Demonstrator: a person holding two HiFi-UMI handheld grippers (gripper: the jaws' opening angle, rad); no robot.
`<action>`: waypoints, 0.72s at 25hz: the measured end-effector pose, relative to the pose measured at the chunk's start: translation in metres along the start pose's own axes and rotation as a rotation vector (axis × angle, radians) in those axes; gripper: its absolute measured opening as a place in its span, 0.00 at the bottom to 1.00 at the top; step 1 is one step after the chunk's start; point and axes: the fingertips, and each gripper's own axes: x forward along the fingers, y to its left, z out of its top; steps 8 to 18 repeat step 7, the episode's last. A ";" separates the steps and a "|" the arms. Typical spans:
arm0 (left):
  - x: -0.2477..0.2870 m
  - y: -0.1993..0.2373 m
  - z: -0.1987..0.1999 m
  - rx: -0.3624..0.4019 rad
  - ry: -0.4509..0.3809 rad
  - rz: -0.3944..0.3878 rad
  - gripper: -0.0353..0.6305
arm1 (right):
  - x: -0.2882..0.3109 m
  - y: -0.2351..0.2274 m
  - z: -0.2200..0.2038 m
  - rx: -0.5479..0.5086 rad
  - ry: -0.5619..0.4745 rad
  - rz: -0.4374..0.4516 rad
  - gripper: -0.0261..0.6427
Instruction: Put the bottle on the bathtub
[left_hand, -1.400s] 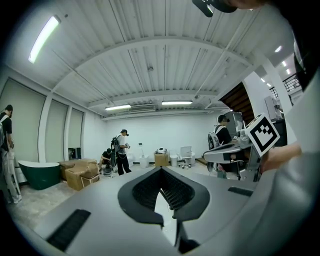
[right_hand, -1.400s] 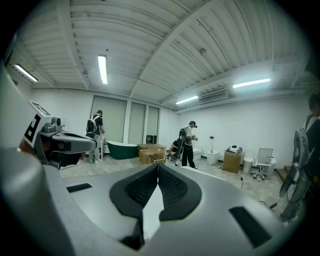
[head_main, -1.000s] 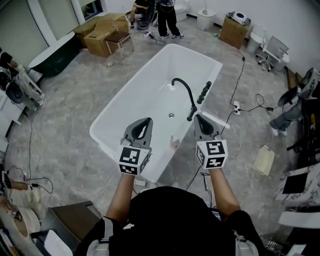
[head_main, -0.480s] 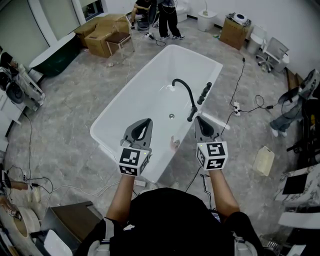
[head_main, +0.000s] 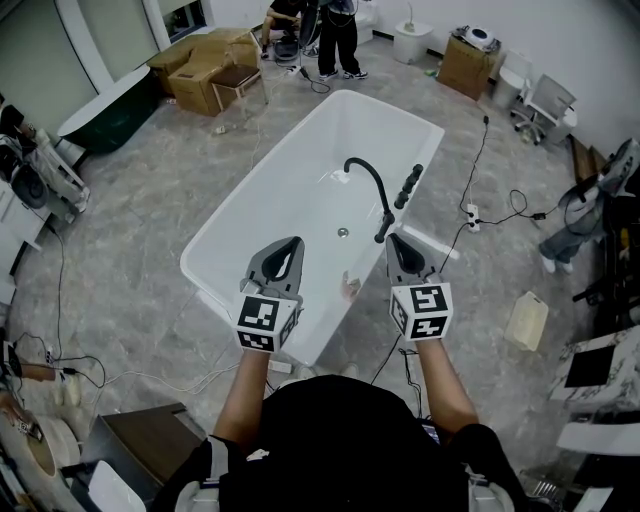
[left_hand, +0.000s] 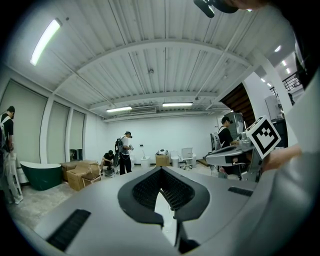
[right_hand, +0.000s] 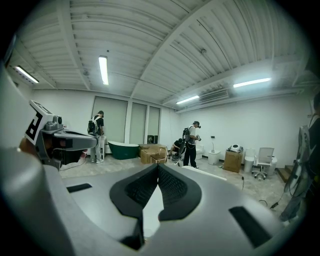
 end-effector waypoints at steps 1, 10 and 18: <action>0.000 0.000 0.000 0.002 0.000 -0.001 0.07 | -0.001 0.000 0.000 0.000 0.000 -0.001 0.07; -0.003 0.001 -0.005 0.000 0.002 0.002 0.07 | -0.003 0.003 -0.004 -0.001 0.000 -0.003 0.07; -0.003 0.001 -0.005 0.000 0.002 0.002 0.07 | -0.003 0.003 -0.004 -0.001 0.000 -0.003 0.07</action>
